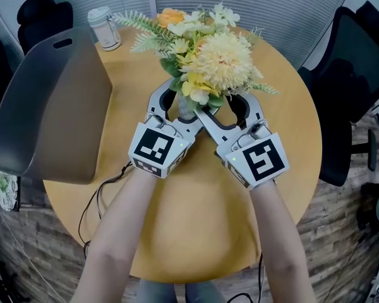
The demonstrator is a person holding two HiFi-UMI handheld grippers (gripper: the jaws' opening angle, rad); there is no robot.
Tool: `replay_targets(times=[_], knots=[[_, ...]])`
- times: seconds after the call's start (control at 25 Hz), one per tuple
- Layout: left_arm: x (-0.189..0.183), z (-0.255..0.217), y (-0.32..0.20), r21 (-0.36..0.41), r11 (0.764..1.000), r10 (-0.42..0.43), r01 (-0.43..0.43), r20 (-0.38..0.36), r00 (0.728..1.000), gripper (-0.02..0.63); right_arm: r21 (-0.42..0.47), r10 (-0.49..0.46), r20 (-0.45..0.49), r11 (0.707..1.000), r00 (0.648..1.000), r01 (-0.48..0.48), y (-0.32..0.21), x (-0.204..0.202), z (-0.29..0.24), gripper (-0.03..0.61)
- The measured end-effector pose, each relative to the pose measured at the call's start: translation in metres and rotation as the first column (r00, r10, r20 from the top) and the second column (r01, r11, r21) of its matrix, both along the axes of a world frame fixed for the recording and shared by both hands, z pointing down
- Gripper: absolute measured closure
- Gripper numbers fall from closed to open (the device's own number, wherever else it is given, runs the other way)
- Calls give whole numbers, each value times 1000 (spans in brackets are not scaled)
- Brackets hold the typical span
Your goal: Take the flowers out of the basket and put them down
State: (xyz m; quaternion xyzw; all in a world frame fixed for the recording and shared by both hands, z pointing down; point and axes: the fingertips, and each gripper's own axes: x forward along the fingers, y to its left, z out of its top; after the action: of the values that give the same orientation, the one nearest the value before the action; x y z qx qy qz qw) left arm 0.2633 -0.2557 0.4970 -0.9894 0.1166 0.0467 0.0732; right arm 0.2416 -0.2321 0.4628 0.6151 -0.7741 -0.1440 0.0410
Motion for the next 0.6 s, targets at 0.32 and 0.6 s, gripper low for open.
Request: replay_targets(times=[0.32,0.6], knots=[[-5,5,-2,6,1000,-12,12,23,1000,230,-27,-4,-31,1000,1000,3,-1,-1,4,334],[-9,5,-6,-20,999,-37,37,25,999,184,-55,-8,2,998,1000,8,-3,0,5,263]])
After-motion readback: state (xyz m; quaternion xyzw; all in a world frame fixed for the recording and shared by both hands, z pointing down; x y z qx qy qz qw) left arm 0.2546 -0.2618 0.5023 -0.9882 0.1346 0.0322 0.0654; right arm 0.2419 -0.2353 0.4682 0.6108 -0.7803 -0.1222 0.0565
